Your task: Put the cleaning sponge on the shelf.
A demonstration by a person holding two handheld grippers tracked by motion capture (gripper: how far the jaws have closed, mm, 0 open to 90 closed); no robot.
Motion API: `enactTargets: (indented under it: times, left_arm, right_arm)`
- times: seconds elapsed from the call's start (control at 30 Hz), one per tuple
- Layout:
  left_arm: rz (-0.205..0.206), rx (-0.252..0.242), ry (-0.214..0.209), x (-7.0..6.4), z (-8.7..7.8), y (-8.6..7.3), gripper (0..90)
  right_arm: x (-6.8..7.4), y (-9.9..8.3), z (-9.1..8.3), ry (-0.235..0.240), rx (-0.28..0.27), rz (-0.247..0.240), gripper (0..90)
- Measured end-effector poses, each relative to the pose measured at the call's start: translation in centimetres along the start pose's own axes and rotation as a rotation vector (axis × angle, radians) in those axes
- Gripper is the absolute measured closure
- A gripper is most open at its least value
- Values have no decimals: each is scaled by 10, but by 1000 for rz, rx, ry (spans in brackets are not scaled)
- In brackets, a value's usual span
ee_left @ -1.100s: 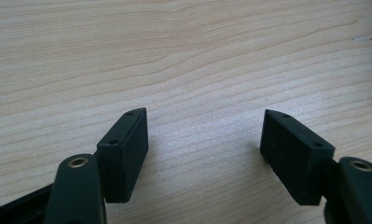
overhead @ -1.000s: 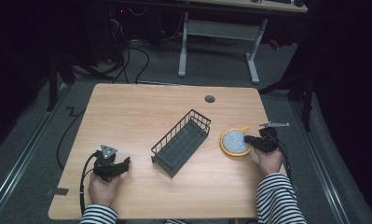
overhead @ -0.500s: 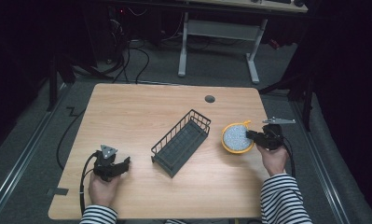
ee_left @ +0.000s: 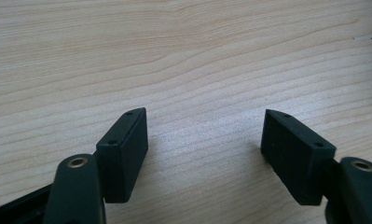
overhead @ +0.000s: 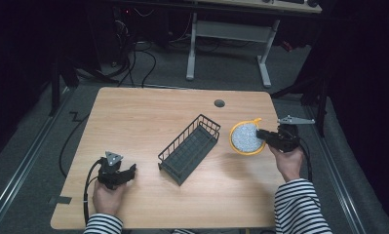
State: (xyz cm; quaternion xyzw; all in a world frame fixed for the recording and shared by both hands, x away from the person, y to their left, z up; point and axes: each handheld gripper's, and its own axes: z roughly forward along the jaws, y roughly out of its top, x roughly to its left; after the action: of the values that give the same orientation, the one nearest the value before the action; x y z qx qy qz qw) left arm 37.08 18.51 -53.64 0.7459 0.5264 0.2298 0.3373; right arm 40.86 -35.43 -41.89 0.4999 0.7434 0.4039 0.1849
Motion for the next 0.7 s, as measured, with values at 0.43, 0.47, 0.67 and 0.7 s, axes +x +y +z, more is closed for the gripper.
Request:
enactTargets:
  times: [0.43, 0.47, 0.67, 0.7]
  left_arm:
    - [0, 2, -2, 0, 0, 0, 323]
    - [0, 0, 0, 0, 0, 0, 323]
    - [0, 0, 1, 0, 0, 0, 322]
    - [0, 1, 1, 0, 0, 0, 322]
  right_arm:
    - [43, 43, 11, 116, -52, -92, 828]
    - [46, 48, 14, 121, -53, -100, 828]
    - [72, 69, 37, 173, -45, -118, 827]
    - [75, 71, 40, 177, -42, -121, 827]
